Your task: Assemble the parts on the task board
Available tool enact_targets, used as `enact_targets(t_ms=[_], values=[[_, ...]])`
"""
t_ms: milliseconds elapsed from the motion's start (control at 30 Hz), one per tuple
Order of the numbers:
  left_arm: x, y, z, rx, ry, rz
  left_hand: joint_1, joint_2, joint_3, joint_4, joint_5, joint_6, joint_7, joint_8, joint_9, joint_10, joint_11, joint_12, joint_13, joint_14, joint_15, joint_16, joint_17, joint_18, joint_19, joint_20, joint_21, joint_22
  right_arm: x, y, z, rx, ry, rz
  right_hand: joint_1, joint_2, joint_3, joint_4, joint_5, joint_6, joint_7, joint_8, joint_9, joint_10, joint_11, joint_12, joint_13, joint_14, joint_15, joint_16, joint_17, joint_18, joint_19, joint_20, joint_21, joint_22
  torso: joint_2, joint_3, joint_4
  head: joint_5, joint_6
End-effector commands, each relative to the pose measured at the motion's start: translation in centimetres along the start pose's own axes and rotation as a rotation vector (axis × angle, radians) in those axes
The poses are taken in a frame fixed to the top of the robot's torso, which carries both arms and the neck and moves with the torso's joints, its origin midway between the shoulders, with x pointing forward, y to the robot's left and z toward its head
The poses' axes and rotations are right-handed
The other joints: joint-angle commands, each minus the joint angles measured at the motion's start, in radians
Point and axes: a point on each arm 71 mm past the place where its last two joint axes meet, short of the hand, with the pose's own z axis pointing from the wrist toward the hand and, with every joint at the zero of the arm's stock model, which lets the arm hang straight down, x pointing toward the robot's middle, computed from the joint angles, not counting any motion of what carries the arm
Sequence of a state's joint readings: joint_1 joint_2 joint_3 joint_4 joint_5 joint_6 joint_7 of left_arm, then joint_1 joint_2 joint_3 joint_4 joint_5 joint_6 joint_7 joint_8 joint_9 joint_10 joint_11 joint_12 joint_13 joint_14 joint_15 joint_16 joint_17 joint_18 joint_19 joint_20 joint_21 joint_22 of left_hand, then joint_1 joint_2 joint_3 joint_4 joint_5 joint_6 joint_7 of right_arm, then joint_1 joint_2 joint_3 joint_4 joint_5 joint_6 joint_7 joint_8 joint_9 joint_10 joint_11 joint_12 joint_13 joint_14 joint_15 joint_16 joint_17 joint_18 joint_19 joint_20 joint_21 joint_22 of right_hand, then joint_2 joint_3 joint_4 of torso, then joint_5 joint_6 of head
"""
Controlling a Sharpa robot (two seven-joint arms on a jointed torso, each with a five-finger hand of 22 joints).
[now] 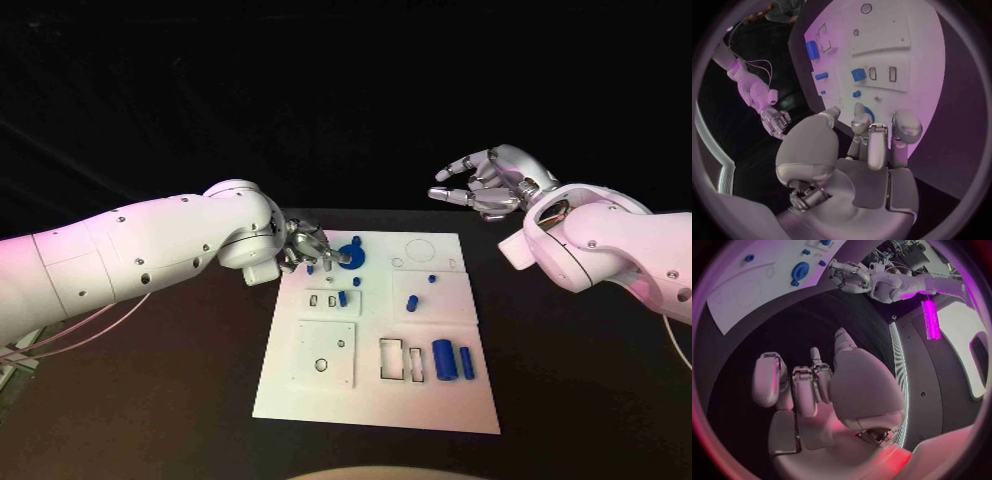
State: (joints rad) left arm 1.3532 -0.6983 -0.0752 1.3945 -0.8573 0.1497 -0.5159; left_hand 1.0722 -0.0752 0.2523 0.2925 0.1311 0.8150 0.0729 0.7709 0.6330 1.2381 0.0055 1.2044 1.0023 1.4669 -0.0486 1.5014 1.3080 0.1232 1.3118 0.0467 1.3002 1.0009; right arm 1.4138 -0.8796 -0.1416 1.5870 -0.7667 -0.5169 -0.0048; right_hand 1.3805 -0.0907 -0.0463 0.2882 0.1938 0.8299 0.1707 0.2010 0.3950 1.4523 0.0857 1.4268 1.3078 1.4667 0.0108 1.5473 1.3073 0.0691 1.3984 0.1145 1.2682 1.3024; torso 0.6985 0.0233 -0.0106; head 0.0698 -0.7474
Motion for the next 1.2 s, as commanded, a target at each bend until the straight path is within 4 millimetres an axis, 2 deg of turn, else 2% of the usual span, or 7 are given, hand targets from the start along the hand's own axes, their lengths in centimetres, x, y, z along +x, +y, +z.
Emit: enact_targets(t_ms=[33, 367, 800, 967, 1200], values=[[0.4, 0.0, 0.1, -0.045, 0.052, 0.033, -0.004, 0.005, -0.007, 0.001, 0.003, -0.01, 0.002, 0.0, 0.002, -0.001, -0.002, -0.001, 0.0, 0.069, -0.009, 0.003, 0.15, -0.021, 0.011, -0.001, 0.007, 0.009, -0.1, -0.2, 0.1, 0.017, -0.008, 0.0, -0.006, 0.006, -0.005, 0.003, -0.007, 0.006, -0.001, 0.003, 0.001, -0.002, -0.001, -0.007, 0.11, 0.089, 0.0, 0.0, 0.201, 0.009, 0.002, 0.0, -0.006, -0.003, 0.002, 0.0, 0.0009, 0.001, -0.002], [1.5, -0.6, 0.9, -0.064, 0.102, 0.066, -0.002, 0.008, -0.006, 0.001, 0.003, -0.012, 0.002, -0.002, 0.002, -0.001, -0.002, -0.002, -0.001, 0.069, -0.01, 0.002, 0.149, -0.024, 0.021, -0.002, 0.018, 0.029, -0.1, -0.1, 0.1, 0.014, -0.003, -0.02, -0.006, 0.012, -0.004, 0.002, -0.006, 0.005, -0.002, 0.005, 0.001, -0.004, -0.002, -0.009, 0.109, 0.089, -0.001, 0.0, 0.2, 0.009, 0.001, 0.0, -0.007, -0.004, 0.003, -0.0002, -0.0033, 0.004, -0.012], [2.3, -0.7, 1.3, -0.079, 0.155, 0.109, 0.004, 0.01, -0.005, 0.0, 0.003, -0.015, 0.003, -0.004, 0.003, -0.01, -0.002, -0.011, -0.014, 0.067, -0.009, -0.001, 0.145, -0.025, 0.024, -0.002, 0.023, 0.035, -0.2, -0.4, 0.1, 0.023, -0.007, -0.025, -0.007, 0.014, -0.005, 0.002, -0.006, 0.004, -0.002, 0.006, 0.001, -0.008, -0.002, -0.014, 0.104, 0.087, -0.001, -0.003, 0.193, 0.011, -0.004, 0.0, -0.015, -0.01, 0.003, 0.0019, -0.0018, 0.003, -0.024], [2.5, -0.6, 1.2, -0.083, 0.174, 0.128, 0.01, 0.011, -0.004, 0.0, 0.003, -0.019, 0.004, -0.007, 0.004, -0.019, -0.001, -0.021, -0.027, 0.066, -0.009, -0.002, 0.143, -0.026, 0.026, -0.002, 0.026, 0.041, -0.2, -0.4, 0.2, 0.027, -0.004, -0.025, -0.008, 0.014, -0.005, 0.002, -0.006, 0.002, -0.002, 0.006, 0.0, -0.01, -0.001, -0.016, 0.101, 0.087, -0.001, -0.003, 0.192, 0.012, -0.005, -0.001, -0.017, -0.012, 0.003, 0.0005, -0.0011, 0.003, -0.03], [2.7, -0.5, 1.4, -0.087, 0.183, 0.133, 0.012, 0.012, -0.004, -0.001, 0.003, -0.019, 0.004, -0.007, 0.004, -0.021, 0.0, -0.023, -0.029, 0.066, -0.008, -0.003, 0.143, -0.027, 0.027, -0.002, 0.028, 0.043, -0.2, -0.5, 0.2, 0.029, -0.002, -0.026, -0.008, 0.015, -0.005, 0.002, -0.006, 0.001, -0.001, 0.006, 0.0, -0.012, -0.001, -0.018, 0.1, 0.086, -0.001, -0.004, 0.19, 0.012, -0.006, -0.001, -0.02, -0.014, 0.003, 0.0006, -0.0008, 0.003, -0.035]])
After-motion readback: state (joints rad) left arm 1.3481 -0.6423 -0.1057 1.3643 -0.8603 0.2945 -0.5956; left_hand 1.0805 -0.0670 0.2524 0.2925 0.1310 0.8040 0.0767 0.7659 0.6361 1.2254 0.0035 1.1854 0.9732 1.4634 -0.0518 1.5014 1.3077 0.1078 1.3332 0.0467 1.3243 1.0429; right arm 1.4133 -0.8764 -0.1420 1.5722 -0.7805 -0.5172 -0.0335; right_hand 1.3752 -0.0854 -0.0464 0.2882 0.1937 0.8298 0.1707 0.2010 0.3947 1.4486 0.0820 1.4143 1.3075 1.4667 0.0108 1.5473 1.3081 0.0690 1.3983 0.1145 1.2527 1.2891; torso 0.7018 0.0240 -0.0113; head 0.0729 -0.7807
